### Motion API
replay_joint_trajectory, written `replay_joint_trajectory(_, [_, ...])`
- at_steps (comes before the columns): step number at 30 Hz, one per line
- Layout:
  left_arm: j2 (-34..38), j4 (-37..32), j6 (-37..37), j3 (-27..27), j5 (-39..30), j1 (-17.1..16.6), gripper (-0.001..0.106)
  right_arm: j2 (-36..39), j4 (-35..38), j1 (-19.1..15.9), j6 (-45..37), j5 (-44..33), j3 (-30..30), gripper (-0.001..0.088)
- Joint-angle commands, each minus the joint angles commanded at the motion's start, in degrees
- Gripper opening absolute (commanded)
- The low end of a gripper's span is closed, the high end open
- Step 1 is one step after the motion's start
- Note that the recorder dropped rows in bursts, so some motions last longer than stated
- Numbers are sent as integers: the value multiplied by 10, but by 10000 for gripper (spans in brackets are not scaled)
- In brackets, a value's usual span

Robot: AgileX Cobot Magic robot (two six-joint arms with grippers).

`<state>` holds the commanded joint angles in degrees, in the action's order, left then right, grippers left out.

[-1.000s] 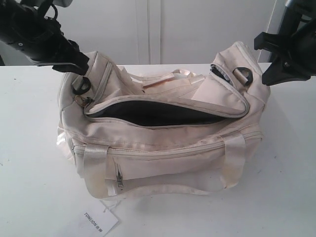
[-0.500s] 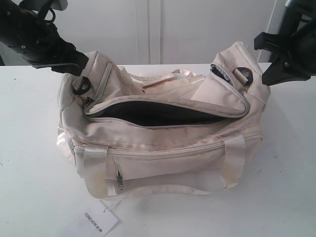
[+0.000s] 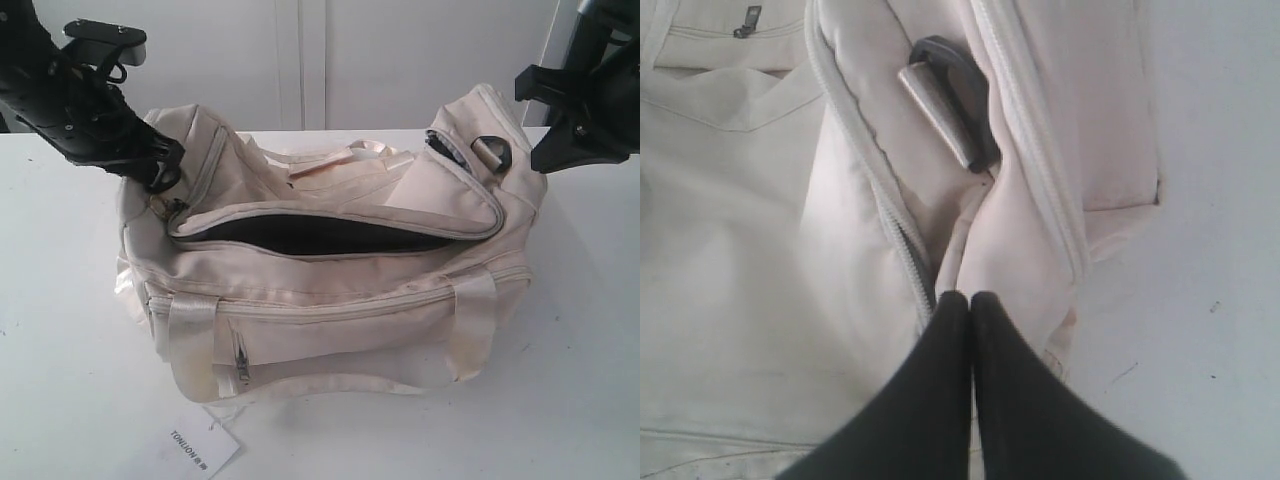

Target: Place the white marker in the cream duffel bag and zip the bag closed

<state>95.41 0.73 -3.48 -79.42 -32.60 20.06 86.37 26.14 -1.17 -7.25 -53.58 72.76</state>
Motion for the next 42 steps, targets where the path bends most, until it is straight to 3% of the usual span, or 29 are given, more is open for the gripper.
replay_joint_trajectory(2, [-1,13,0,0,5,0,0,0,0,0,0,1,0,0])
replay_joint_trajectory(10, [-1,72,0,0,20,-1,0,0,1,1,-13,11,0,0])
replay_joint_trajectory(15, [-1,141,4,0,18,-27,0,0,42,1,-56,10,0,0])
replay_joint_trajectory(23, [-1,364,151,0,-26,-90,0,0,98,1,-118,8,0,0])
replay_joint_trajectory(30, [-1,504,251,0,-73,-138,0,0,178,1,-220,-22,0,0])
replay_joint_trajectory(36, [-1,536,290,0,-108,-166,0,0,255,9,-306,-47,0,0])
replay_joint_trajectory(42, [0,541,315,0,-115,-171,0,0,264,68,-336,-47,0,0])
